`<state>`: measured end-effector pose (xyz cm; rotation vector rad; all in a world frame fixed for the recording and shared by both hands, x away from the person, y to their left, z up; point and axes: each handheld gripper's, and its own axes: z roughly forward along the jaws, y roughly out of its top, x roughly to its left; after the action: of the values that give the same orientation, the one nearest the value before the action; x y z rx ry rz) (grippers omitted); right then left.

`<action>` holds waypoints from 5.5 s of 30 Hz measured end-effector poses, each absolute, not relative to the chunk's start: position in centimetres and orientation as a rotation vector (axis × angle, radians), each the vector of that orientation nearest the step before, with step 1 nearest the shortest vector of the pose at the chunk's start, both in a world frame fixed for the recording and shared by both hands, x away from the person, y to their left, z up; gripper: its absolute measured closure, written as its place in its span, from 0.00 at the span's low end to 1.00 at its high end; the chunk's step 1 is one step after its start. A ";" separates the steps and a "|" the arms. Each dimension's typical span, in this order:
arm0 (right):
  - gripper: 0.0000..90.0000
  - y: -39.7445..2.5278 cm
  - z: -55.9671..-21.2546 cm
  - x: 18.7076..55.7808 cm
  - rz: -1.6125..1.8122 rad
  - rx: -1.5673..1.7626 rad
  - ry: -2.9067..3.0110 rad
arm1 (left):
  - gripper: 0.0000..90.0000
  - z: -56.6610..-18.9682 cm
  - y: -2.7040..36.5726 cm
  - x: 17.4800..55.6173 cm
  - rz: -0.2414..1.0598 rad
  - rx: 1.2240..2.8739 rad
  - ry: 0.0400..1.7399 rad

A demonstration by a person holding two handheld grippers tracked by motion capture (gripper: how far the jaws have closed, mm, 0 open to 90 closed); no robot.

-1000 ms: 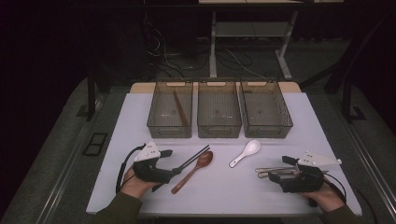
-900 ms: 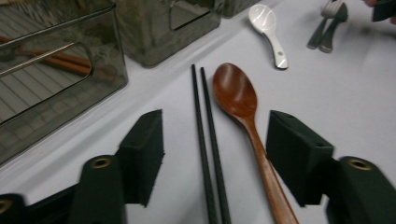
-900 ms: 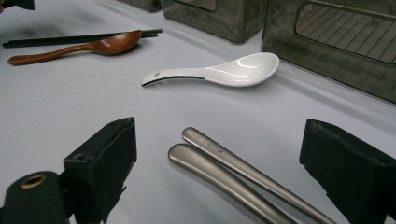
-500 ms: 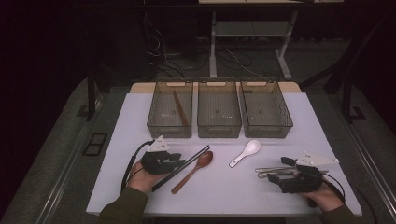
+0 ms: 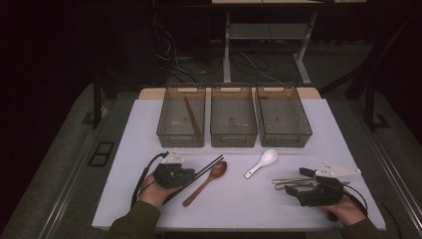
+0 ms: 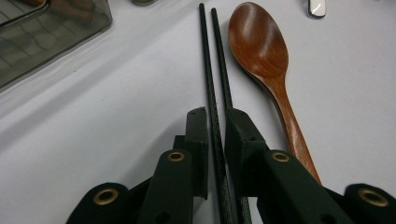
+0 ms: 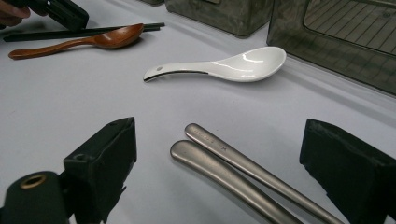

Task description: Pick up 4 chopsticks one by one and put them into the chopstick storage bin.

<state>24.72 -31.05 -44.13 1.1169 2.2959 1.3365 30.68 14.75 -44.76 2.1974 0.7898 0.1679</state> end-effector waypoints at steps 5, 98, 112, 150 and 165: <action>0.12 -31.1 -44.1 24.7 1.338 1.115 2.295 | 0.89 -44.8 14.7 30.7 0.183 2.227 0.768; 0.12 -30.9 -44.2 24.8 1.333 1.099 2.309 | 0.95 -33.2 16.8 39.5 0.375 1.880 0.791; 0.12 -31.0 -44.2 24.7 1.335 1.096 2.307 | 0.95 -31.9 16.5 44.1 0.435 1.818 0.881; 0.12 -31.0 -44.1 24.6 1.343 1.088 2.311 | 0.93 -38.3 17.4 48.2 0.445 1.946 1.201; 0.12 -30.9 -44.1 24.6 1.338 1.087 2.314 | 0.52 -37.6 16.7 47.6 0.425 1.951 1.104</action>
<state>24.63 -30.94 -44.14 1.0874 2.3141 1.3380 47.63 16.68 -37.59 1.9508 1.1045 0.4247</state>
